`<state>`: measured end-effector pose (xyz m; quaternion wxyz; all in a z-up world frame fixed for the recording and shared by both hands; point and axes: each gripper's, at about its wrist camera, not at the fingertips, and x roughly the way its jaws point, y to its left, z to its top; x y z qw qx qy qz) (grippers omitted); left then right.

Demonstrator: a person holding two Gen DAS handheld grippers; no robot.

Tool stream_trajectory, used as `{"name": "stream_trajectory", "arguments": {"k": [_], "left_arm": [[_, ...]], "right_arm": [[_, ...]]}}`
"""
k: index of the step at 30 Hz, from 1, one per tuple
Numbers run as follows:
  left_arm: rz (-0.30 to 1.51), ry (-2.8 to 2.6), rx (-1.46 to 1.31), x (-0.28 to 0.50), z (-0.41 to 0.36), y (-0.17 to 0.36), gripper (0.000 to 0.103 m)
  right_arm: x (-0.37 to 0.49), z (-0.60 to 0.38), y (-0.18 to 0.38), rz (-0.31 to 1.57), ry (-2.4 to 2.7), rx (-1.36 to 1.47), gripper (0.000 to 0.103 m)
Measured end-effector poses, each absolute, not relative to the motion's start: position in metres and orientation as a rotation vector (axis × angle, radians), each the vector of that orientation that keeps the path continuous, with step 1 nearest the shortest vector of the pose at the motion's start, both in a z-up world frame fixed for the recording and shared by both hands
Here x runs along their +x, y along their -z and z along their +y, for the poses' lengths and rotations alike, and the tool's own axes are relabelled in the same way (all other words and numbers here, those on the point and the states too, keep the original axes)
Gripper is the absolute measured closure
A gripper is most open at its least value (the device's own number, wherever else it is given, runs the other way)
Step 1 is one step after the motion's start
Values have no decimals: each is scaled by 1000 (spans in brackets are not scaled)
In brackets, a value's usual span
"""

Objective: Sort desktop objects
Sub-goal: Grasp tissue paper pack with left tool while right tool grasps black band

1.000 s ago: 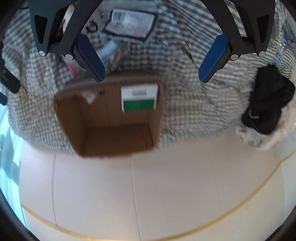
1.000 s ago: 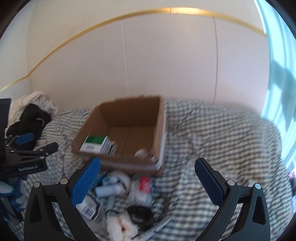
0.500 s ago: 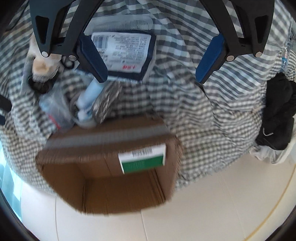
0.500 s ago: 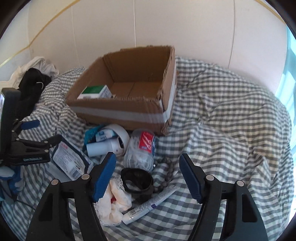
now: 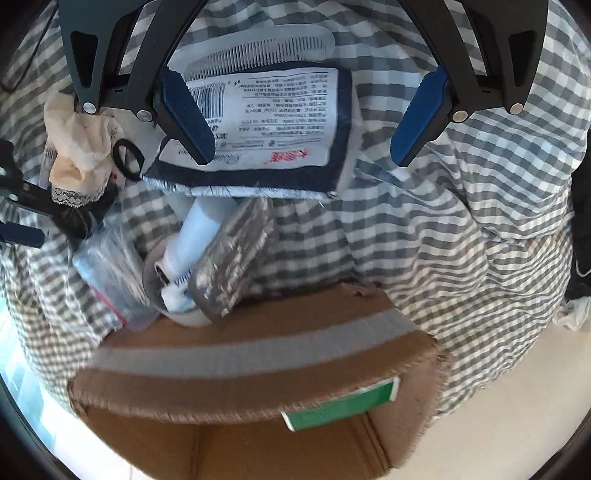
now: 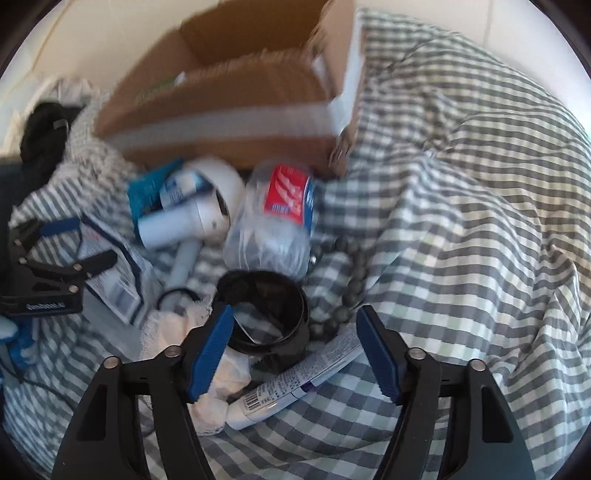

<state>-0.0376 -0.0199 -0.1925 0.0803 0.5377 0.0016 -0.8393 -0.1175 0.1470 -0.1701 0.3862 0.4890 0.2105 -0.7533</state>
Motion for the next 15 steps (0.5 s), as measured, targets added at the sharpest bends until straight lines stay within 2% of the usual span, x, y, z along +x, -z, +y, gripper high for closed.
{"name": "stream_trajectory", "arguments": {"k": [1,3,4,6,8,13,15], "left_arm": [[-2,2515,1618,-37,-18,193,21],[-29,2523,1636,-36,-11,194,39],[-62,2528,1638,-35,-6,195,42],[-127,2533,1633,-34,2,196,55],[-200,2537,1623,-33,10,196,68],[-257,2546,1592,-27,18,193,82],[-237,2551,1581,-25,16,189,88]], "right_arm": [[-117,145,174,556,1910,1257,43],[-119,142,181,574,1900,1283,44],[-121,141,184,575,1892,1297,46],[-120,136,192,601,1854,1327,56],[-114,129,198,661,1821,1321,74],[-105,125,199,720,1820,1287,86],[-105,127,198,707,1821,1287,86]]}}
